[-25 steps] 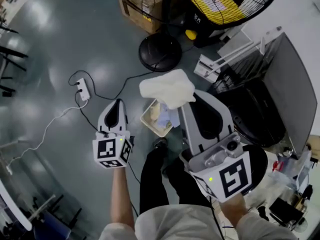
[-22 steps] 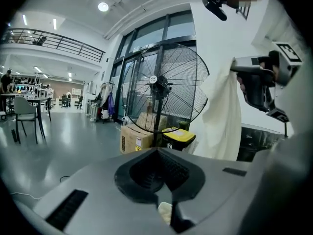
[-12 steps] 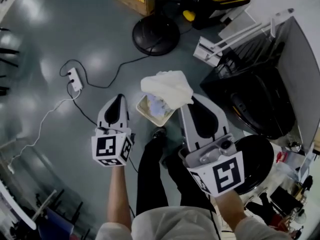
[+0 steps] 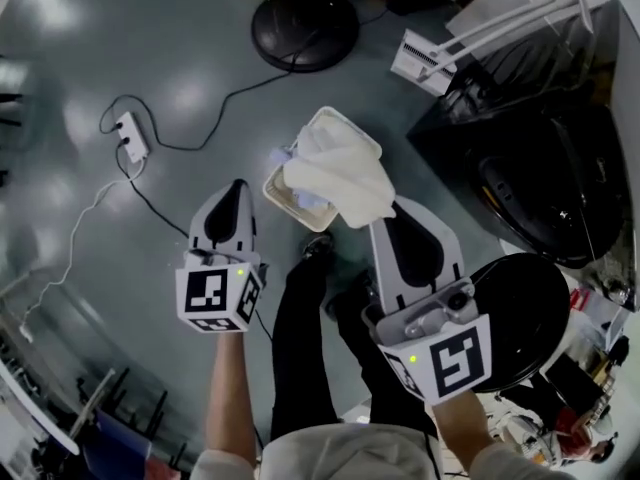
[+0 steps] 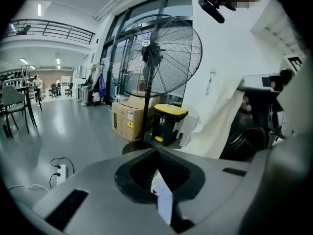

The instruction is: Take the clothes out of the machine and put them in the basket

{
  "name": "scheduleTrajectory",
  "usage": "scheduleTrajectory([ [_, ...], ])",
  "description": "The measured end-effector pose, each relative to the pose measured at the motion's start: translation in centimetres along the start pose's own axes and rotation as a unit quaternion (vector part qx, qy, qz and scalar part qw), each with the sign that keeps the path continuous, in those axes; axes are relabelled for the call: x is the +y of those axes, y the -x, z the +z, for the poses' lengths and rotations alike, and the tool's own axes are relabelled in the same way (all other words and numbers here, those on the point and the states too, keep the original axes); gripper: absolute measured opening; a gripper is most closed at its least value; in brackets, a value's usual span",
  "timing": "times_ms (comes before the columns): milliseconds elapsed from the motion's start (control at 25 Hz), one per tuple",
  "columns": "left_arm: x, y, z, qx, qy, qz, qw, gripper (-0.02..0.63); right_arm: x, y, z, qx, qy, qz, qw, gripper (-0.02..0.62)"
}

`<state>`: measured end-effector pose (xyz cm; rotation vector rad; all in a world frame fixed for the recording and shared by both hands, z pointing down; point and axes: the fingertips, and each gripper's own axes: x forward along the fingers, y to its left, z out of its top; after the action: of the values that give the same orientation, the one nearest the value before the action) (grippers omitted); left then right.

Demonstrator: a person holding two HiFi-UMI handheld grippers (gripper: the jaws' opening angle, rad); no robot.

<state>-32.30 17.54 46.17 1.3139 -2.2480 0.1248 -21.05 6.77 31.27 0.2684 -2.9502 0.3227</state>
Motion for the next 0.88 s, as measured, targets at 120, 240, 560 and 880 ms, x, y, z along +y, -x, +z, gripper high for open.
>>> scheduleTrajectory([
  [120, -0.9, -0.6, -1.1, 0.005, 0.003, -0.004, 1.0, 0.018, -1.3, 0.7, -1.1, 0.007, -0.004, -0.013, 1.0, 0.035],
  [240, -2.3, -0.7, -2.0, 0.009, 0.006, -0.008, 0.9999, 0.018, -2.3, 1.4, -2.3, 0.016, -0.007, -0.014, 1.0, 0.035],
  [560, -3.1, -1.9, -5.4, 0.018, 0.002, -0.014, 0.9997, 0.018, -5.1, -0.4, -12.3, 0.068, -0.017, -0.03, 0.997, 0.035],
  [880, -1.3, -3.8, -10.3, 0.042, -0.001, -0.015, 0.999, 0.018, -7.2, -5.2, -23.1, 0.125, -0.025, -0.029, 0.991, 0.035],
])
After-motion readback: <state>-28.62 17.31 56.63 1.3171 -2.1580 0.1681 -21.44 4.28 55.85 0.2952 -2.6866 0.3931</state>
